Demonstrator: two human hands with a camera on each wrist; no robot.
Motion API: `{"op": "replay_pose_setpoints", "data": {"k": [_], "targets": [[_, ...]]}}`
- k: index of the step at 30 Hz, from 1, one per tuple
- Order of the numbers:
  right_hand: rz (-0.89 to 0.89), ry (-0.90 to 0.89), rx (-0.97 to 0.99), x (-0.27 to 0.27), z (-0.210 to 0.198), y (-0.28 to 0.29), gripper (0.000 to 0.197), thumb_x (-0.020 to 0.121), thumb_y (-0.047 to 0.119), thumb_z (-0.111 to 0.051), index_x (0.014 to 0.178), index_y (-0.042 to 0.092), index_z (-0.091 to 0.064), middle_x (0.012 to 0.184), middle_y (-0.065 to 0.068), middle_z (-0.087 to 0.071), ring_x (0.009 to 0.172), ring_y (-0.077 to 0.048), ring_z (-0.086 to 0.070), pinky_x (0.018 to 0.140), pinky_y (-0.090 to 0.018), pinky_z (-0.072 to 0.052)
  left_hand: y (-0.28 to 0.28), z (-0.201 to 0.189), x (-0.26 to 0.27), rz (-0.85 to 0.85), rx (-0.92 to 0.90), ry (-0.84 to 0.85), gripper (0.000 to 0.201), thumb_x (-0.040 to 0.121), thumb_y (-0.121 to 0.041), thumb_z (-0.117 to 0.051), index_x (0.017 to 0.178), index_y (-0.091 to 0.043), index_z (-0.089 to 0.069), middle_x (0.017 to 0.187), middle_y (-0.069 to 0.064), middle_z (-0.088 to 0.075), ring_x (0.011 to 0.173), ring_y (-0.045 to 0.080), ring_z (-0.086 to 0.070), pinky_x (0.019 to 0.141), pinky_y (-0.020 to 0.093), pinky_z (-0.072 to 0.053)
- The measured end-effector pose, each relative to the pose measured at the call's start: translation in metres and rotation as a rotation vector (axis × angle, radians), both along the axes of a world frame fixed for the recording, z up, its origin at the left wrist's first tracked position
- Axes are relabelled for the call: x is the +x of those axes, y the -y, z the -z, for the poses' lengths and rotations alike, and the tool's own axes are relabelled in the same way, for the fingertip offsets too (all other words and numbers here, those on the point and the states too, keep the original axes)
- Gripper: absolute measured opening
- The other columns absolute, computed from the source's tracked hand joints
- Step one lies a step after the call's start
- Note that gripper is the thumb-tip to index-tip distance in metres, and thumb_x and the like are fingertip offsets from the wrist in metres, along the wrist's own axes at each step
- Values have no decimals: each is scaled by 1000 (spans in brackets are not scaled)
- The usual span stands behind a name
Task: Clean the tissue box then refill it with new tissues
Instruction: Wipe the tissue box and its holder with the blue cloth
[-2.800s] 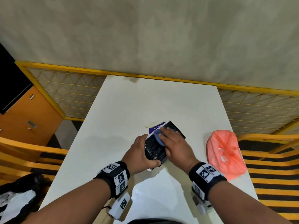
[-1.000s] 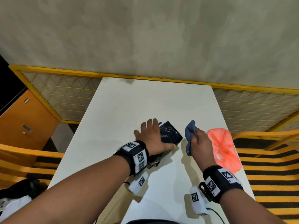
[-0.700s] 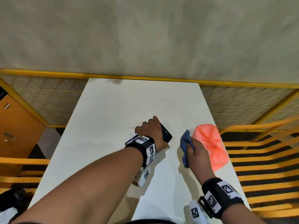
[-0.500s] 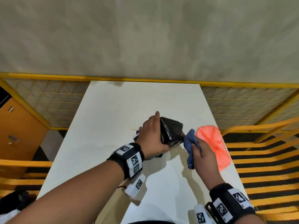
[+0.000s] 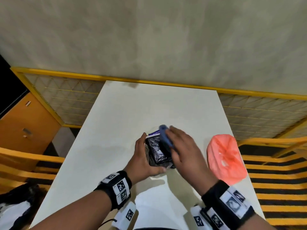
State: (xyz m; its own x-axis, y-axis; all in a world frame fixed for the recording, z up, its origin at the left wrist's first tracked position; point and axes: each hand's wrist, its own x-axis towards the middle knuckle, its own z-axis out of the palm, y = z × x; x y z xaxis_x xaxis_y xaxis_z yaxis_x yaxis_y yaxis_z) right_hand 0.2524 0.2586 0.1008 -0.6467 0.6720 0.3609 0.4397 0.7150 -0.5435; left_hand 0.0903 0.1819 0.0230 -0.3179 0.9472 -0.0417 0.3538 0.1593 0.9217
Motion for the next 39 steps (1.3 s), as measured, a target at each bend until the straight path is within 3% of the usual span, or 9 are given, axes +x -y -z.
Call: {"op": "replay_pose_setpoints", "data": {"k": [3,7,12,17,24,29,31,34,39], "targets": [[-77,208,113,-32,11,8,53,79,14,-48,132,15,-58,139,-15,-54,110,-35,-57,93,-40,-49,-8,-6,5,5,159,-40,89,67,-21,-82,130,-51,-28,119,-3,-49,108,10,-55,93,19,-48],[-128,390,214,-48,27,16,46,81,21,-50,125,12,-62,137,-12,-56,111,-33,-57,94,-44,-49,-13,12,0,67,84,-166,35,89,-8,-64,120,-9,-49,105,-11,-55,100,-9,-54,88,12,-40],[-59,465,157,-36,32,-1,52,80,25,-37,123,12,-63,135,-10,-59,121,-32,-55,102,-49,-42,-12,-3,11,-74,237,-41,73,68,-26,-76,128,-44,-39,123,-7,-53,117,9,-57,96,25,-48],[54,339,50,-17,37,-31,56,75,15,-33,121,5,-64,134,-20,-57,118,-37,-56,100,-44,-47,-10,10,9,-93,87,-82,118,47,-40,-93,142,-19,-27,131,-5,-43,118,9,-51,93,6,-39],[185,221,-76,-8,48,-45,60,77,8,-39,134,5,-56,144,-21,-47,128,-37,-49,108,-38,-39,-10,6,13,-124,87,-110,118,46,-46,-89,143,-21,-28,129,-9,-38,122,7,-46,92,-2,-30],[353,-17,-346,3,25,-59,18,79,5,-40,81,6,-58,80,-16,-63,71,-23,-61,52,-7,-33,-8,3,13,-123,93,-131,116,47,-48,-88,143,-22,-27,129,-10,-37,123,6,-43,97,3,-31],[342,-81,-263,5,10,-58,20,82,0,-42,87,5,-61,89,-16,-65,77,-20,-61,58,-8,-36,-7,2,14,-116,88,-141,116,48,-49,-88,143,-24,-27,130,-10,-37,123,6,-42,101,13,-35],[163,-12,23,-13,2,-31,52,75,3,-46,124,2,-62,129,-19,-60,117,-31,-56,102,-25,-38,-11,0,14,-131,70,-122,106,48,-41,-89,137,-20,-35,126,-7,-45,116,10,-49,98,25,-45],[-178,252,207,-40,41,18,45,85,12,-47,127,4,-60,130,-18,-59,116,-34,-58,98,-41,-48,-11,10,7,3,162,-269,26,92,7,-58,103,-16,-53,91,-3,-58,82,-5,-60,79,16,-49]]}}
